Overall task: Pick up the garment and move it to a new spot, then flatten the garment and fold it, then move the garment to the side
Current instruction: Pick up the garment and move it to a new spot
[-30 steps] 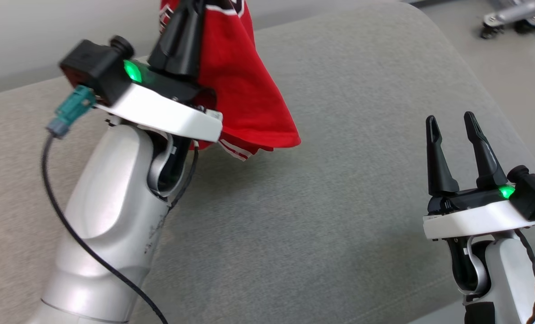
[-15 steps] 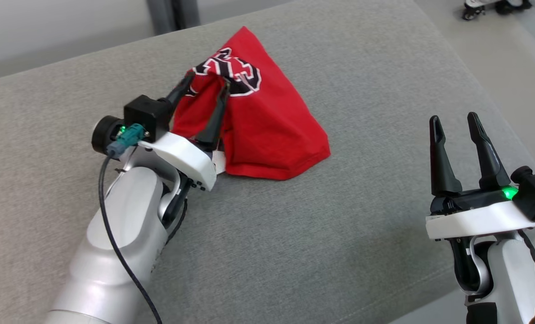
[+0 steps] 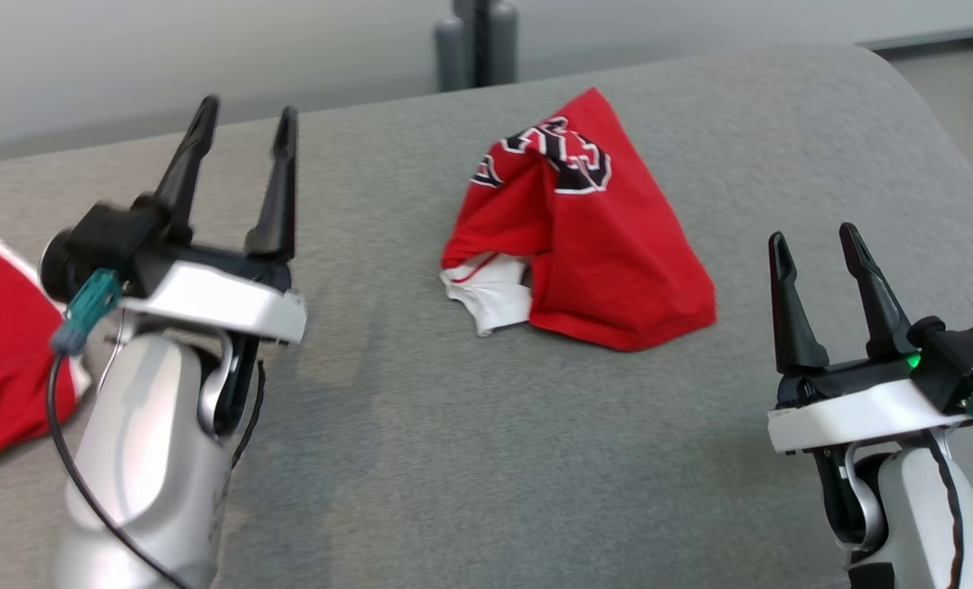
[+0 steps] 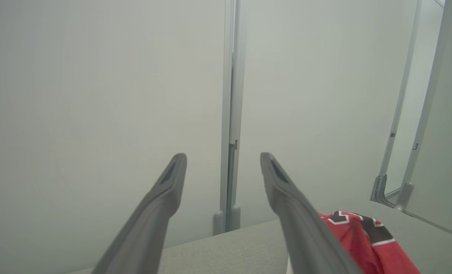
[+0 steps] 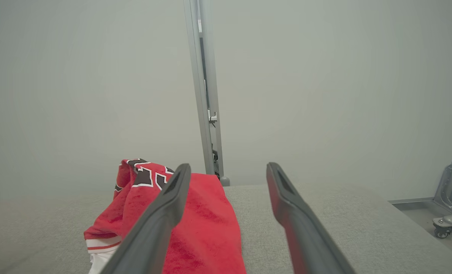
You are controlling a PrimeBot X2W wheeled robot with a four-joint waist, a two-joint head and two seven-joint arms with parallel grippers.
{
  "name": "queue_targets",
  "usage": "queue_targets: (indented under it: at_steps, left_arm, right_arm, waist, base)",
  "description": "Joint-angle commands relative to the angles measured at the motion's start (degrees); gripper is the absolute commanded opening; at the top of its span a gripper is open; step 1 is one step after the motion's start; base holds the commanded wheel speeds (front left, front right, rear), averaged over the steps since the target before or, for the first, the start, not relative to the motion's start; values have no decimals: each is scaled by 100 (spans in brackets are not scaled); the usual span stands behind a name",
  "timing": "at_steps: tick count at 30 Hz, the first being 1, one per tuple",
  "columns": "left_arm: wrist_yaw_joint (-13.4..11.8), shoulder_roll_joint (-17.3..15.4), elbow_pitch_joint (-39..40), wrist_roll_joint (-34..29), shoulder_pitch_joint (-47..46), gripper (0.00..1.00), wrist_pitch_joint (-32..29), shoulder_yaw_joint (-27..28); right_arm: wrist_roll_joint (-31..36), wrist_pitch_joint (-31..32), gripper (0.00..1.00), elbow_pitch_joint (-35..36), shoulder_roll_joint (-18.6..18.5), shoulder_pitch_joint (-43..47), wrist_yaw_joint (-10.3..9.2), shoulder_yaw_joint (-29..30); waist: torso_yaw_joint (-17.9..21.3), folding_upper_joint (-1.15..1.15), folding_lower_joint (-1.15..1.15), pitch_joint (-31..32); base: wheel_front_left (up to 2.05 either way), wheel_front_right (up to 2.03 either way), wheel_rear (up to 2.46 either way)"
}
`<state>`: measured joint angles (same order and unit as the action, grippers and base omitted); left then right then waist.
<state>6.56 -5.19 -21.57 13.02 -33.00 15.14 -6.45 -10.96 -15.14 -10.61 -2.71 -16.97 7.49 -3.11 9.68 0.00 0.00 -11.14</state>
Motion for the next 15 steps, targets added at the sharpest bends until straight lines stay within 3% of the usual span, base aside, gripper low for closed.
queue_targets:
  at_steps: [1, 6, 15]
  left_arm:
    - [19, -15, 168, -47, 301, 100, -1, 161]
    - [51, 92, 526, -145, 1112, 100, -1, 549]
    - [45, 222, 973, -380, 2301, 100, -1, 607]
  right_arm:
    - [47, -4, 100, -36, -32, 96, 1, 2]
    - [170, -4, 100, -136, -33, 259, 1, -26]
    - [236, -4, 100, -271, -34, 550, 1, -75]
  waist:
    - [-355, 0, 0, 273]
    - [-740, 0, 0, 521]
    - [-1093, 0, 0, 747]
  base:
    - [0, 0, 0]
    - [0, 0, 0]
    - [0, 0, 0]
